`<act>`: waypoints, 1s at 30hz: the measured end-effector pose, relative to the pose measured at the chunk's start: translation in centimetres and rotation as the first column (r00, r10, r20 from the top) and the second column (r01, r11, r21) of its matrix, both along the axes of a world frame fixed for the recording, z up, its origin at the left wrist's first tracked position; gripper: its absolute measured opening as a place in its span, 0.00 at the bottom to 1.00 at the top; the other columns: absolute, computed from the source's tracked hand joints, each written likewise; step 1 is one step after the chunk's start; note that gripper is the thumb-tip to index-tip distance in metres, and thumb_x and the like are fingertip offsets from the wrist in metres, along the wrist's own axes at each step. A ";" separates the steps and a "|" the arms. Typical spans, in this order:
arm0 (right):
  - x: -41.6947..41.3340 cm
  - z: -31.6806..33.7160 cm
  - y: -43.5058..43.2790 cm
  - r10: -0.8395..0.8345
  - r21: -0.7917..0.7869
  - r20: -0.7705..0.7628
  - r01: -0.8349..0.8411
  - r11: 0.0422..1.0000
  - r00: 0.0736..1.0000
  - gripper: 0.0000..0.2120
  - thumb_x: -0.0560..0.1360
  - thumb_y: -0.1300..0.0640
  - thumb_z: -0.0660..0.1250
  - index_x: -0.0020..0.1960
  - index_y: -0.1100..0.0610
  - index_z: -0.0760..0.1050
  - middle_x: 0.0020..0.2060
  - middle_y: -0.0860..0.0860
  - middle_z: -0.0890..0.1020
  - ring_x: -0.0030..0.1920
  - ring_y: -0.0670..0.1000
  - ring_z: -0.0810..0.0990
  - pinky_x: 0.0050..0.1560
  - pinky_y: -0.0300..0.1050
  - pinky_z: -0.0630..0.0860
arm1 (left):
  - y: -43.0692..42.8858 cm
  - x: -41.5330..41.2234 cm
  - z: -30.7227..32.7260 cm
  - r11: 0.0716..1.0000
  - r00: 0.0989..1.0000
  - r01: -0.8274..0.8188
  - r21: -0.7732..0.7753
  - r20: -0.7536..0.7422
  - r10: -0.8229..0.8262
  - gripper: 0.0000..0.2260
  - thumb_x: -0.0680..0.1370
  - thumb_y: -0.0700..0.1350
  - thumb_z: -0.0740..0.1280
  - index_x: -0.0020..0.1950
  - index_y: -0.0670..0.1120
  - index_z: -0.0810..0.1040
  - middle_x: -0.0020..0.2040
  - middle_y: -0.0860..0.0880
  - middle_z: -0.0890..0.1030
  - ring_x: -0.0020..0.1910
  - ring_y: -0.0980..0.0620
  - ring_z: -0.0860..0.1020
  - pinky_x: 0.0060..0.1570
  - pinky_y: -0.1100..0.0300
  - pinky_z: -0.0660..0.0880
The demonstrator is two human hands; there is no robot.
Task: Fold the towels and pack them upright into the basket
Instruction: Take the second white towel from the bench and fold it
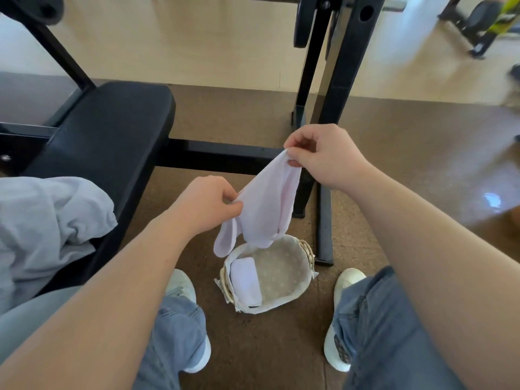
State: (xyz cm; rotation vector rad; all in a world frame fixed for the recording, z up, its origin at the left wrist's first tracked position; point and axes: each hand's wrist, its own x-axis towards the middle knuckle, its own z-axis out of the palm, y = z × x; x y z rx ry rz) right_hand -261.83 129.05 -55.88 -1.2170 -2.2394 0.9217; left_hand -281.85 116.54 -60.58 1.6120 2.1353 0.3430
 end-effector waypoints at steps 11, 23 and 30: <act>6.0 -0.4 0.9 -0.292 -0.035 -0.069 0.290 0.956 0.954 0.04 0.81 0.57 0.68 0.52 0.51 0.82 0.46 0.47 0.86 0.43 0.42 0.87 0.48 0.38 0.83 | -1.4 -0.3 -1.2 0.991 0.998 0.020 -0.134 -0.060 -0.028 0.15 0.82 0.45 0.68 0.34 0.52 0.77 0.32 0.48 0.76 0.33 0.53 0.78 0.34 0.63 0.71; 9.8 -1.9 0.7 -0.367 -0.058 0.191 0.383 0.922 0.911 0.05 0.82 0.58 0.65 0.50 0.53 0.80 0.43 0.50 0.85 0.45 0.50 0.87 0.49 0.49 0.84 | -2.2 -0.1 -0.6 0.986 0.978 -0.158 -0.046 0.130 0.163 0.05 0.80 0.53 0.70 0.47 0.54 0.82 0.44 0.51 0.82 0.44 0.54 0.79 0.42 0.62 0.75; 8.2 -1.1 -0.8 -0.205 -0.200 0.059 0.212 0.956 0.977 0.05 0.83 0.57 0.65 0.51 0.52 0.78 0.48 0.52 0.84 0.38 0.48 0.88 0.43 0.45 0.84 | -2.1 -0.9 -1.4 0.912 0.924 -0.377 0.163 0.142 0.356 0.17 0.82 0.51 0.69 0.70 0.52 0.76 0.54 0.50 0.82 0.48 0.52 0.80 0.46 0.59 0.75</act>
